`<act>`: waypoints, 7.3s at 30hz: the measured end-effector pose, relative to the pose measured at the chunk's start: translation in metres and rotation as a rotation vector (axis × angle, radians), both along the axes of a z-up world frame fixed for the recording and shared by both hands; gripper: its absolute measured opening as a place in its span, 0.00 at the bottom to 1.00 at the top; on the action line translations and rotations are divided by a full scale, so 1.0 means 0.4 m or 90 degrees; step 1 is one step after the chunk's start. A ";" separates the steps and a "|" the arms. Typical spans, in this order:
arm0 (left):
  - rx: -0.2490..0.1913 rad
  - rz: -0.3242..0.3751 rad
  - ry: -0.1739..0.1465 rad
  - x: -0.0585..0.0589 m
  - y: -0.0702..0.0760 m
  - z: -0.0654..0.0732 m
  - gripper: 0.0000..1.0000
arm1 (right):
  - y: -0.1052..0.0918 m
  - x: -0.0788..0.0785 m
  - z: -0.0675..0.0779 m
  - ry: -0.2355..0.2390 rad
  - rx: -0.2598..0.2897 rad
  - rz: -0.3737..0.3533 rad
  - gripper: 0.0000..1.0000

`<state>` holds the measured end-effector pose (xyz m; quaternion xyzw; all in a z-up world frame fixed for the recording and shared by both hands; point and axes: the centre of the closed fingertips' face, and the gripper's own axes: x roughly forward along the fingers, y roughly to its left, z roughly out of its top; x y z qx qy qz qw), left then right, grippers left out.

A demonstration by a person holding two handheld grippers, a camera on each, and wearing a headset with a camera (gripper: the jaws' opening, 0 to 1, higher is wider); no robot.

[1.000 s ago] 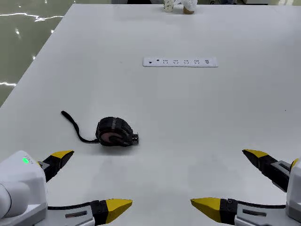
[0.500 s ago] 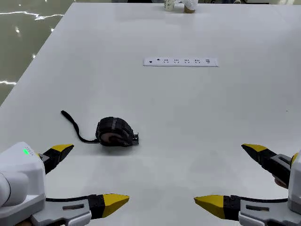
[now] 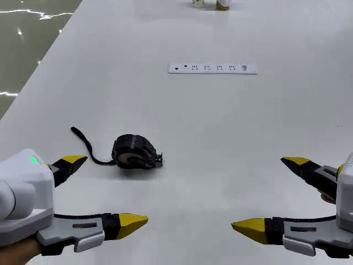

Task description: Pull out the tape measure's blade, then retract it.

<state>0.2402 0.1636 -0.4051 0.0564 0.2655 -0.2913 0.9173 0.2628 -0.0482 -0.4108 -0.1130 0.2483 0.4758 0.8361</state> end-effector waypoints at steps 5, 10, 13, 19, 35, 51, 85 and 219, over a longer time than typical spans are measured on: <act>0.008 -0.011 -0.002 0.013 0.005 0.002 0.98 | 0.000 0.016 -0.005 -0.001 -0.012 0.020 0.97; 0.018 -0.023 0.002 0.028 0.013 -0.005 0.98 | 0.008 0.030 -0.005 -0.002 -0.017 0.043 0.97; 0.024 -0.031 0.003 0.036 0.016 -0.006 0.98 | 0.013 0.041 -0.005 -0.004 -0.023 0.056 0.97; 0.037 -0.050 0.007 0.054 0.021 -0.010 0.97 | 0.021 0.060 -0.012 -0.005 -0.034 0.084 0.96; 0.079 -0.122 0.018 0.105 0.025 -0.018 0.88 | 0.053 0.105 -0.026 -0.030 -0.069 0.172 0.86; 0.125 -0.191 0.038 0.159 0.041 -0.041 0.77 | 0.094 0.154 -0.054 -0.049 -0.115 0.253 0.78; 0.232 -0.321 0.107 0.228 0.065 -0.121 0.46 | 0.244 0.199 -0.124 -0.079 -0.163 0.399 0.50; 0.337 -0.424 0.186 0.249 0.067 -0.185 0.23 | 0.343 0.225 -0.282 -0.019 -0.218 0.460 0.09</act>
